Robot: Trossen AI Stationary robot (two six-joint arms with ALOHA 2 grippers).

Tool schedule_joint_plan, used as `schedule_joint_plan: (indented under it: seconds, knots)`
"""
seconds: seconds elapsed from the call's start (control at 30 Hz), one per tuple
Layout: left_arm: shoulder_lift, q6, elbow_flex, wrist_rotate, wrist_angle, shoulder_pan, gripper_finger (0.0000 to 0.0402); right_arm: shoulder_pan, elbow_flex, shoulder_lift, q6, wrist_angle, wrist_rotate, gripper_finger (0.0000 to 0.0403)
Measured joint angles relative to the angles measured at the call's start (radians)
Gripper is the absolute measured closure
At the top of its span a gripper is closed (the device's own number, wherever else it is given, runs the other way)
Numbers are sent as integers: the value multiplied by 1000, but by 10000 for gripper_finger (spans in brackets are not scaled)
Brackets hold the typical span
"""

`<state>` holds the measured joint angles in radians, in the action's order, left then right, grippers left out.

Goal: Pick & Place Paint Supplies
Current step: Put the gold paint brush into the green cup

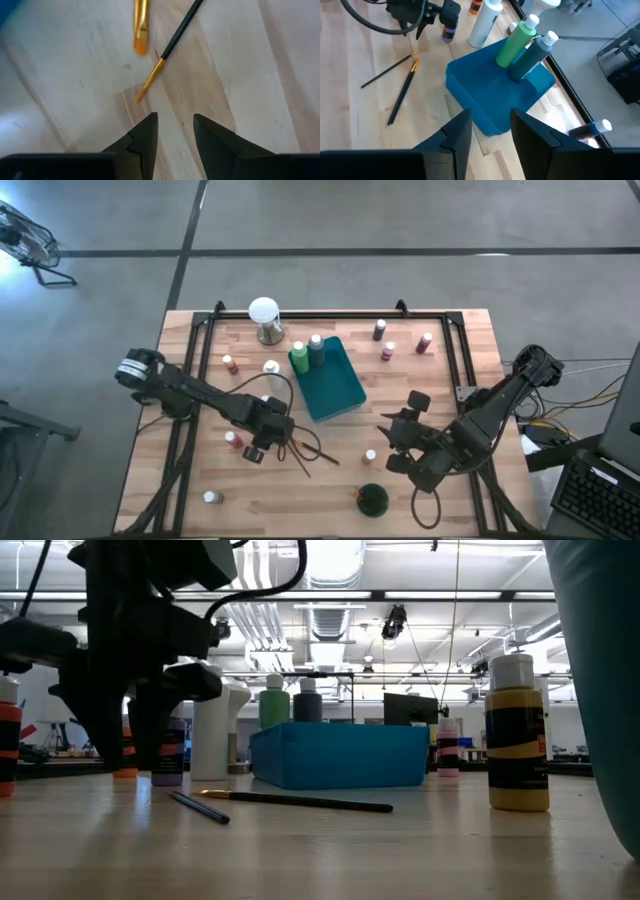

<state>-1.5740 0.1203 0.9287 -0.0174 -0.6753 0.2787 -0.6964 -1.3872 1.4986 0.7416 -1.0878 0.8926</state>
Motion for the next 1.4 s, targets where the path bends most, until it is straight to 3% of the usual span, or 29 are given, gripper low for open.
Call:
schedule_joint_plan:
  seconds: [0.47,0.83,1.4]
  knots:
    - [-54,222,89,22,-39,-23,271,10,-1,0,16,8,-14,295]
    - [-73,331,98,64,-51,-47,270,10,-9,-2,11,13,-22,255]
    - [-174,369,101,6,-28,-62,270,10,-3,-4,11,16,-36,224]
